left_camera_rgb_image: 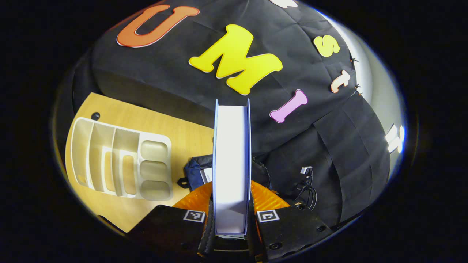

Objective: Open the schoolbag, grab two books from the bookshelf and put them into the schoolbag.

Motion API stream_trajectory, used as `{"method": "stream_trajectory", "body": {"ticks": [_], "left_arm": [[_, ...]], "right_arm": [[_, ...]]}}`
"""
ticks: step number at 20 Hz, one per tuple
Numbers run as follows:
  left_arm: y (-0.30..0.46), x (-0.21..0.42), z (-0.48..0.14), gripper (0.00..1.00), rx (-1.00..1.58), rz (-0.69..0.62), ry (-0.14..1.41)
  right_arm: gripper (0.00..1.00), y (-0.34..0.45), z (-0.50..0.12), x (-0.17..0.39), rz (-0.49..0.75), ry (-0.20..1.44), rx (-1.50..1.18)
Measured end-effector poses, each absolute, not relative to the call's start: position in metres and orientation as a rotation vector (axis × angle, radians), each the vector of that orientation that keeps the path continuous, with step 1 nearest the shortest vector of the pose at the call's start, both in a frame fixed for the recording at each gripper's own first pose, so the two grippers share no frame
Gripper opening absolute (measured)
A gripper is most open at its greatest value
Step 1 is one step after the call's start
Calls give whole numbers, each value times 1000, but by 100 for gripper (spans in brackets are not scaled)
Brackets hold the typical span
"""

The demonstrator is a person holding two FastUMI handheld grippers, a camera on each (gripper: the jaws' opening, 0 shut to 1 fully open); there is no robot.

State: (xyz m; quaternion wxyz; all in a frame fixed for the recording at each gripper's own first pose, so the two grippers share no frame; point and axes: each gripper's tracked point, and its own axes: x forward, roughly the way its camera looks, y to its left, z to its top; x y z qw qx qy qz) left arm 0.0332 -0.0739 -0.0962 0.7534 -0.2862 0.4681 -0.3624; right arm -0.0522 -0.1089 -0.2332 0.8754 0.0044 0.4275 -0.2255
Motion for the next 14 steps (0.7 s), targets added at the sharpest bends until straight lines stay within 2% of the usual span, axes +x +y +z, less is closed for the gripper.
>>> {"method": "stream_trajectory", "body": {"ticks": [6, 7, 8, 14], "left_arm": [[-128, -2, -164, 37, -718, -770, 1165], [-134, -5, -177, 37, -724, -757, 1185], [-142, -8, -188, 37, -730, -747, 1198], [-191, -24, -241, 38, -826, -720, 1263]], "right_arm": [[2, -112, -231, -49, -469, 896, 13], [0, -113, -230, -49, -467, 898, 14], [2, -114, -229, -49, -466, 899, 16], [0, -114, -224, -46, -453, 906, 20]]}}
